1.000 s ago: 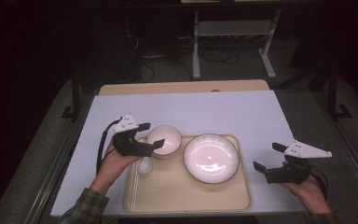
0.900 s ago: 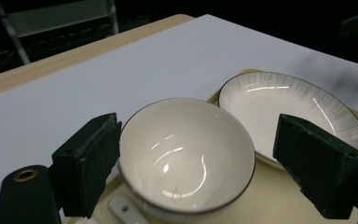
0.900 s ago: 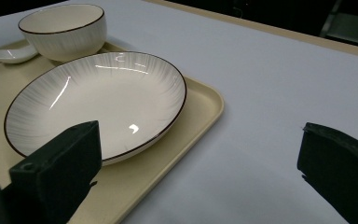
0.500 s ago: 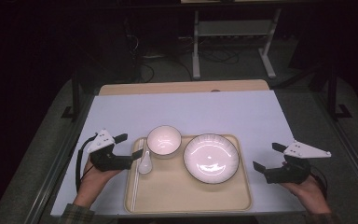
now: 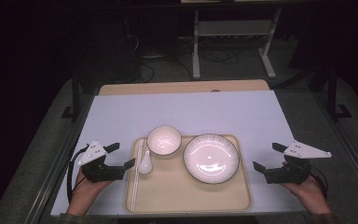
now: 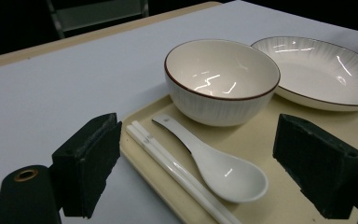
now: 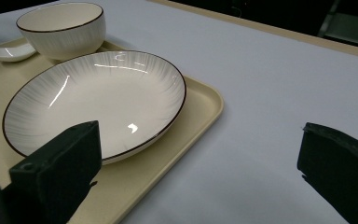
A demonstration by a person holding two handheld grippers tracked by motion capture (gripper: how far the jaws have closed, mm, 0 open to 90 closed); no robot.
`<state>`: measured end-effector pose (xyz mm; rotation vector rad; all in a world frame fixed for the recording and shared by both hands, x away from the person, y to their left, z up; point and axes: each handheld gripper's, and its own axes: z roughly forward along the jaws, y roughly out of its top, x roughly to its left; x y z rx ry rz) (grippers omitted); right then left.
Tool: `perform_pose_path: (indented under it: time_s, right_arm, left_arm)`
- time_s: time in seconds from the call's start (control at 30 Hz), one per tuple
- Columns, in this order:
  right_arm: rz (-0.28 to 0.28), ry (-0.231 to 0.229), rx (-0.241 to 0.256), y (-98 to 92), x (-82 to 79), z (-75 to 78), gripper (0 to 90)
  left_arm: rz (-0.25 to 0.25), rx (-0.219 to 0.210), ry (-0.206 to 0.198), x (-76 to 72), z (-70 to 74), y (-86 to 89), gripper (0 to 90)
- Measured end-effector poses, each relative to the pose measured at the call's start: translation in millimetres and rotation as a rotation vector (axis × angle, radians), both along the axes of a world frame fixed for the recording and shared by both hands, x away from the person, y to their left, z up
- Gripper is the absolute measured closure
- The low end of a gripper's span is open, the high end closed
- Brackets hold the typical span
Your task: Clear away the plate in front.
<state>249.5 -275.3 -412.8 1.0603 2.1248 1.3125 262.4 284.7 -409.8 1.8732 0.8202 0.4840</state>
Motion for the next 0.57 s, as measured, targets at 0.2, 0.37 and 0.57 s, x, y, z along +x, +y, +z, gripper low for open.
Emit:
perform_pose_path:
  time_s: [0.2, 0.37, 0.57]
  right_arm:
    - [0.003, 0.001, 0.005, 0.3, 0.3, 0.2, 0.0]
    - [0.003, 0.003, 0.011, 0.4, 0.3, 0.4, 0.0]
    - [0.002, -0.003, 0.011, -0.6, -0.4, 0.6, 0.0]
  left_arm:
    - [-0.007, 0.012, 0.027, 0.5, -5.9, 3.8, 14.2]
    - [-0.016, 0.005, 0.022, 0.9, -6.3, 1.1, 14.2]
    - [-0.022, -0.009, 0.000, 0.9, -4.0, 1.3, 14.3]
